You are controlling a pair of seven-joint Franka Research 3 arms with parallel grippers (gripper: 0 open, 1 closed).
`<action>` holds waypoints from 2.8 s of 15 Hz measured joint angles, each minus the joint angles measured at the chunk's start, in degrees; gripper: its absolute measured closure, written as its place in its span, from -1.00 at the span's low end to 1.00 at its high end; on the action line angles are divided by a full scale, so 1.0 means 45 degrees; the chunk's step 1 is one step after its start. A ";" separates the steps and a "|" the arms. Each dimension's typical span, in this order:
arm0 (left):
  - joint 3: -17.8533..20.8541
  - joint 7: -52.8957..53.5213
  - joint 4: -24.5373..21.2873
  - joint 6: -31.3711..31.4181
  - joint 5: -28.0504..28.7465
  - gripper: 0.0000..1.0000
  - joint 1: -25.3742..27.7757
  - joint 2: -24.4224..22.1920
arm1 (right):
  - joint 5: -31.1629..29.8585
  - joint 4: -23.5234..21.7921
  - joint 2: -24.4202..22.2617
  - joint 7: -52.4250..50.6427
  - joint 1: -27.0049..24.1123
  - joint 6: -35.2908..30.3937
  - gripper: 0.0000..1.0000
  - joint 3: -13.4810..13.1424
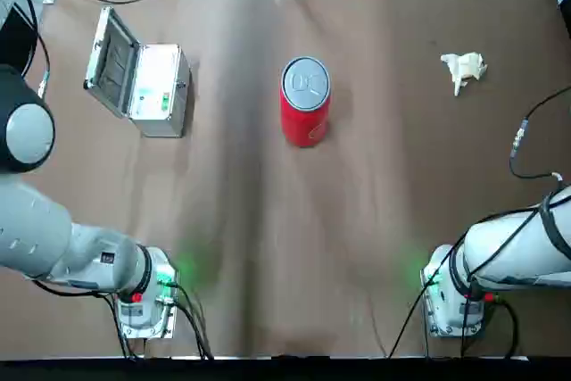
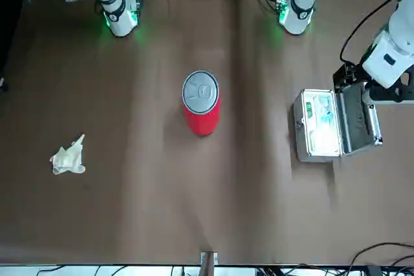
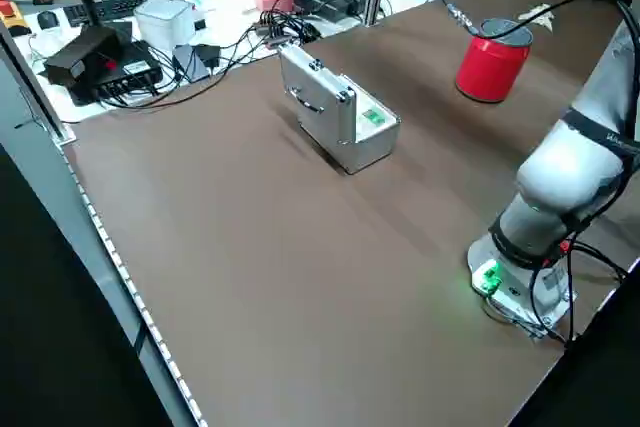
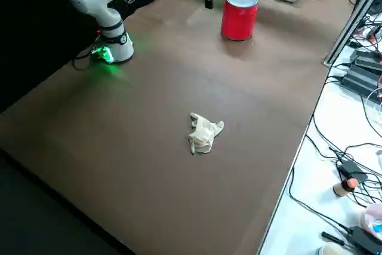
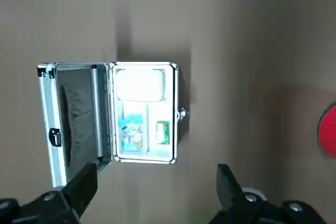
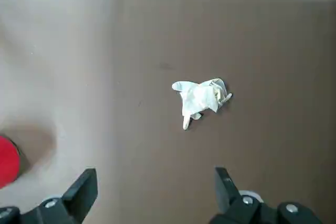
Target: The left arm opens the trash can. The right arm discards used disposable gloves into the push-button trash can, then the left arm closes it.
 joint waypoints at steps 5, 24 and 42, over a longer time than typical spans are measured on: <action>-0.0002 -0.0055 0.0012 0.0000 0.0000 -1.00 -0.0011 0.0001 | 0.0000 0.0000 -0.0007 0.0011 -0.0012 -0.0049 -0.97 -0.0009; -0.5036 -0.3124 -0.0400 -0.0087 -0.0974 -0.31 -0.0377 0.1826 | 0.0003 -0.0036 -0.0002 0.0011 0.0046 -0.0039 -0.97 0.0053; -0.5203 -0.8600 -0.0406 0.7336 -0.1384 0.98 -0.4557 0.4654 | 0.0030 -0.1166 0.4803 0.0028 -0.1854 0.5883 -0.97 -0.0078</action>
